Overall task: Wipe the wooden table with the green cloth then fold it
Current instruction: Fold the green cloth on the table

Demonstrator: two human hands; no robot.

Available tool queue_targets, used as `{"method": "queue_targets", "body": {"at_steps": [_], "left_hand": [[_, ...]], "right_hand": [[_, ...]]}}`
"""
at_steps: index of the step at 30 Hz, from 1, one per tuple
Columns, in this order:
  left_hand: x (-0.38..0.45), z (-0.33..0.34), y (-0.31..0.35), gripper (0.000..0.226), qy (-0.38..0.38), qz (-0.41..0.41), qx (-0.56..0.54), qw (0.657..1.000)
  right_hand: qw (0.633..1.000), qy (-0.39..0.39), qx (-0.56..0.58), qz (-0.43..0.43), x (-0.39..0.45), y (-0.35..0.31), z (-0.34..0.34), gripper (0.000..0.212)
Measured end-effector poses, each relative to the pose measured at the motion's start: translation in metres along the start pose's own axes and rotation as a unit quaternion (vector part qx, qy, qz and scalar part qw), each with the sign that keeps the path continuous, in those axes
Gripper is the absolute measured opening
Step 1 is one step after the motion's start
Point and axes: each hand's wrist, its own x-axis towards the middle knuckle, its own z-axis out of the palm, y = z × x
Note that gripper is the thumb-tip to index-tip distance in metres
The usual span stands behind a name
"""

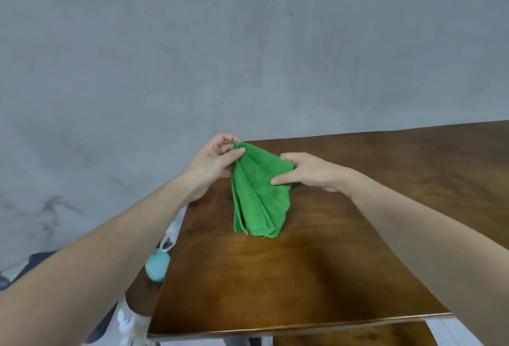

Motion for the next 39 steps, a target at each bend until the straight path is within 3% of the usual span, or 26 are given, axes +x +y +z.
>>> {"method": "queue_targets", "body": {"at_steps": [3,8,13,17,24,26,28,29,30,33,36,39], "left_hand": [[0.010,-0.015,-0.007,0.013,0.036,0.008,-0.001,0.999],[0.032,-0.053,-0.030,0.011,0.039,-0.019,0.004,0.999],[0.090,-0.096,-0.063,0.015,0.039,-0.071,0.021,0.997],[0.163,-0.129,-0.100,0.023,0.066,-0.086,0.038,0.993],[0.283,-0.163,-0.164,0.029,0.106,-0.122,0.082,0.983],[0.303,-0.169,-0.183,0.031,0.115,-0.118,0.114,0.980],[0.310,-0.172,-0.198,0.035,0.114,-0.105,0.155,0.976],[0.310,-0.172,-0.204,0.037,0.110,-0.089,0.182,0.973],[0.308,-0.172,-0.209,0.038,0.105,-0.065,0.216,0.969],[0.294,-0.172,-0.216,0.031,0.076,0.035,0.316,0.945],[0.275,-0.175,-0.215,0.026,0.018,0.108,0.356,0.928],[0.257,-0.177,-0.206,0.046,-0.090,0.137,0.428,0.889]], "right_hand": [[0.999,-0.022,0.044,-0.007,0.012,0.001,-0.009,0.022],[0.992,0.014,0.121,-0.011,0.048,0.001,-0.013,0.019],[0.995,0.079,0.062,0.001,0.126,0.007,-0.003,0.013],[0.991,0.099,0.051,0.070,0.207,0.020,-0.003,0.024],[0.967,0.208,-0.062,0.135,0.333,0.060,-0.011,0.032],[0.945,0.248,-0.175,0.124,0.347,0.073,-0.011,0.036],[0.920,0.282,-0.264,0.073,0.348,0.079,-0.004,0.026],[0.921,0.272,-0.273,0.058,0.343,0.077,0.004,0.019],[0.927,0.238,-0.281,0.071,0.337,0.073,0.012,0.024],[0.928,0.102,-0.321,0.157,0.315,0.061,0.036,0.055],[0.923,0.059,-0.332,0.182,0.307,0.053,0.045,0.047],[0.927,0.010,-0.329,0.181,0.305,0.042,0.052,0.033]]}}
